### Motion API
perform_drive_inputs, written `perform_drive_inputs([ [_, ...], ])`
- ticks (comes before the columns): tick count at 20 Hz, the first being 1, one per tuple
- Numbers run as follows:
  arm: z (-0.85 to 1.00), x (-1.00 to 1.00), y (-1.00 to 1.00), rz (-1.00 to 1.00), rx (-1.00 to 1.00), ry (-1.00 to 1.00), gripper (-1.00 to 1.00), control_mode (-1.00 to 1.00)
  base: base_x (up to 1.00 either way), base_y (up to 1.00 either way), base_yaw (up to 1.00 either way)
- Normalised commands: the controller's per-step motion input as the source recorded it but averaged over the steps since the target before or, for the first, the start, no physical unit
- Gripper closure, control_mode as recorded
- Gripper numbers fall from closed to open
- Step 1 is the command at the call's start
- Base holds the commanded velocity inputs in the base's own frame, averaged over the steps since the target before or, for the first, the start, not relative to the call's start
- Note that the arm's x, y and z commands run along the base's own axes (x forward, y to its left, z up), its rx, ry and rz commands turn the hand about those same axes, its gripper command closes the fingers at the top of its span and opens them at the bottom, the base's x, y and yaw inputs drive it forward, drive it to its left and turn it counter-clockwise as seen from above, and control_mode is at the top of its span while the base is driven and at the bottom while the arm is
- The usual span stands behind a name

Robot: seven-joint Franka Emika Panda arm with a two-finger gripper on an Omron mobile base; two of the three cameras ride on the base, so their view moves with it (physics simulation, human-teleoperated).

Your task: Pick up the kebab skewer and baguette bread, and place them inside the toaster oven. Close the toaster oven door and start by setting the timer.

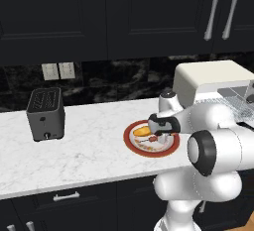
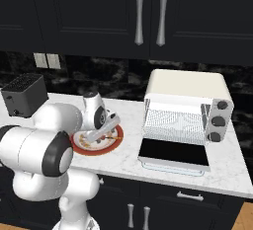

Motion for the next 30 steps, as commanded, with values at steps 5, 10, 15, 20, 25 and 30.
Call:
perform_drive_inputs([
  [5,-0.18,0.27,0.0,0.01,0.0,0.0,-1.0,-1.0,0.0,0.0,0.0],
  [10,-0.22,0.08,0.0,0.02,0.0,0.0,-1.0,-1.0,0.0,0.0,0.0],
  [15,-0.23,0.05,0.0,0.03,0.0,0.0,-1.0,-1.0,0.0,0.0,0.0],
  [20,-0.17,0.02,0.0,0.05,0.0,0.0,-1.0,-1.0,0.0,0.0,0.0],
  [25,-0.17,-0.02,0.0,0.07,0.0,0.0,1.0,-1.0,0.0,0.0,0.0],
  [30,-0.02,-0.18,-0.02,0.08,0.0,0.02,1.0,-1.0,0.0,0.0,0.0],
])
